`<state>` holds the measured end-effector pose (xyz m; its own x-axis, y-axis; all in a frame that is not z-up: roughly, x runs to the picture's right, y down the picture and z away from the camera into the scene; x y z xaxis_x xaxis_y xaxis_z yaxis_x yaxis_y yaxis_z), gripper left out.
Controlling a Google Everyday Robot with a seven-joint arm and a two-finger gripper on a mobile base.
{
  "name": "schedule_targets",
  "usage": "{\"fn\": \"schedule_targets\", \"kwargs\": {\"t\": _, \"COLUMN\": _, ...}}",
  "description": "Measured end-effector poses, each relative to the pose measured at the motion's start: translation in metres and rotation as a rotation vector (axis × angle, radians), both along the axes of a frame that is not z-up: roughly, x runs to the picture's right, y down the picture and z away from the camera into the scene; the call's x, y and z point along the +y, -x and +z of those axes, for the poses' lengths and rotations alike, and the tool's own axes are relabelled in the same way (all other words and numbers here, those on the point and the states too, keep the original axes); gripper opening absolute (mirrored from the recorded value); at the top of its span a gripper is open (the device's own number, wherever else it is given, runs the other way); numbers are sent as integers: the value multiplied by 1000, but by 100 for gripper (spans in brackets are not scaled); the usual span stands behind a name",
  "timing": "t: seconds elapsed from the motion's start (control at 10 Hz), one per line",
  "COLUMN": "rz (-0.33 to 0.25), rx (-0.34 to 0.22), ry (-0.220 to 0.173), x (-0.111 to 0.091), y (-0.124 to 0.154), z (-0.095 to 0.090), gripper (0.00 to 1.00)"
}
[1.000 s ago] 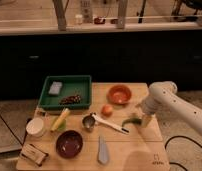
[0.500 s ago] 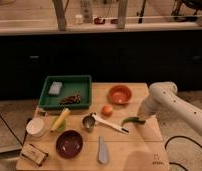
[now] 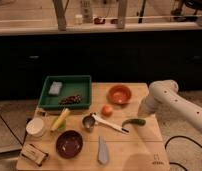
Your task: Place pepper in purple bowl
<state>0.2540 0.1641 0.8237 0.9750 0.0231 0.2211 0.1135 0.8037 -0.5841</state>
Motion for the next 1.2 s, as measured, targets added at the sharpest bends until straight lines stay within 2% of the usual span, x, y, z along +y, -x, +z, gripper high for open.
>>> {"fn": "schedule_targets", "kwargs": {"t": 0.1, "rz": -5, "rx": -2, "ry": 2, "x": 2, "y": 1, "z": -3, "gripper": 2}}
{"fn": "schedule_targets", "kwargs": {"t": 0.3, "rz": -13, "rx": -8, "ry": -7, "x": 2, "y": 2, "z": -5, "gripper": 11}}
{"fn": "schedule_targets", "kwargs": {"t": 0.5, "rz": -22, "rx": -17, "ry": -18, "x": -8, "y": 9, "z": -15, "gripper": 11}}
{"fn": "schedule_targets", "kwargs": {"t": 0.7, "rz": -28, "rx": -19, "ry": -14, "x": -5, "y": 9, "z": -20, "gripper": 11}}
{"fn": "schedule_targets", "kwargs": {"t": 0.8, "rz": -26, "rx": -19, "ry": -14, "x": -5, "y": 9, "z": -21, "gripper": 17}}
{"fn": "schedule_targets", "kwargs": {"t": 1.1, "rz": 41, "rx": 11, "ry": 26, "x": 1, "y": 1, "z": -16, "gripper": 49}}
{"fn": "schedule_targets", "kwargs": {"t": 1.2, "rz": 51, "rx": 13, "ry": 31, "x": 2, "y": 0, "z": -16, "gripper": 58}}
